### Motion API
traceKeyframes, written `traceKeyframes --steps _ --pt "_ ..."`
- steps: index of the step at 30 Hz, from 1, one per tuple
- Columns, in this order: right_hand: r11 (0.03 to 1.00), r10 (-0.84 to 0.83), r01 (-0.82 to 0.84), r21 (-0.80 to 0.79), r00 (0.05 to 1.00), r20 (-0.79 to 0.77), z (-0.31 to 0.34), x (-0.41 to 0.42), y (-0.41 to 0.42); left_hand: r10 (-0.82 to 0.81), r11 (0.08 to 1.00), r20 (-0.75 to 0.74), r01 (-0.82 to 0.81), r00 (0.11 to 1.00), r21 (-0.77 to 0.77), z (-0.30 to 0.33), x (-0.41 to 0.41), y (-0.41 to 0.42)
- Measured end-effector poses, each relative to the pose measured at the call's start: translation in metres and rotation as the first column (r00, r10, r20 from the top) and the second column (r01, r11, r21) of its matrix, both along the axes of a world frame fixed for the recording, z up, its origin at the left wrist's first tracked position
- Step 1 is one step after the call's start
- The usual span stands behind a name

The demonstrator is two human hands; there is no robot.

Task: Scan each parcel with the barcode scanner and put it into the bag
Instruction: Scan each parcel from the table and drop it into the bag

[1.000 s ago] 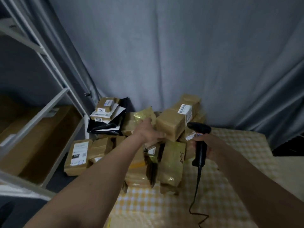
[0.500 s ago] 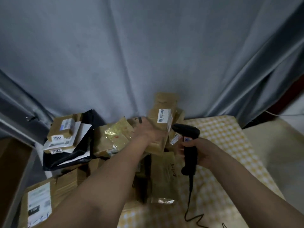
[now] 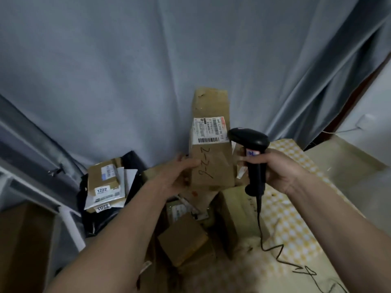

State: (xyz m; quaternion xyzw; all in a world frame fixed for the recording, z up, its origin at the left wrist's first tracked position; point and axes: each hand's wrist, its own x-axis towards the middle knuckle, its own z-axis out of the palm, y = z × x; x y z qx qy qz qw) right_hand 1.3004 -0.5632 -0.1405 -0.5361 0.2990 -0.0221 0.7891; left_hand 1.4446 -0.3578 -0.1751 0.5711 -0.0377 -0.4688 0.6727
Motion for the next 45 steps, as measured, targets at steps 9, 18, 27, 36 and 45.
traceKeyframes --steps 9,18,27,36,45 --pt "0.888 0.366 -0.34 -0.31 0.93 0.031 0.038 -0.013 0.057 -0.247 0.968 -0.032 0.245 0.968 -0.063 0.016 -0.03 0.059" --pt "0.802 0.388 -0.383 -0.459 0.917 -0.087 0.076 -0.032 0.064 0.18 0.981 -0.125 -0.188 0.976 -0.055 0.044 -0.054 0.07" --pt "0.799 0.351 -0.289 -0.527 0.936 0.019 0.093 -0.031 0.099 0.575 0.738 -0.187 -0.604 0.796 -0.302 0.046 -0.063 0.048" --pt "0.761 0.398 -0.315 -0.567 0.917 0.025 0.085 -0.04 0.125 0.661 0.682 -0.152 -0.672 0.735 -0.287 0.042 -0.066 0.044" --pt "0.75 0.386 -0.326 -0.576 0.922 -0.018 0.083 -0.037 0.123 0.657 0.685 -0.165 -0.673 0.736 -0.278 0.037 -0.064 0.043"
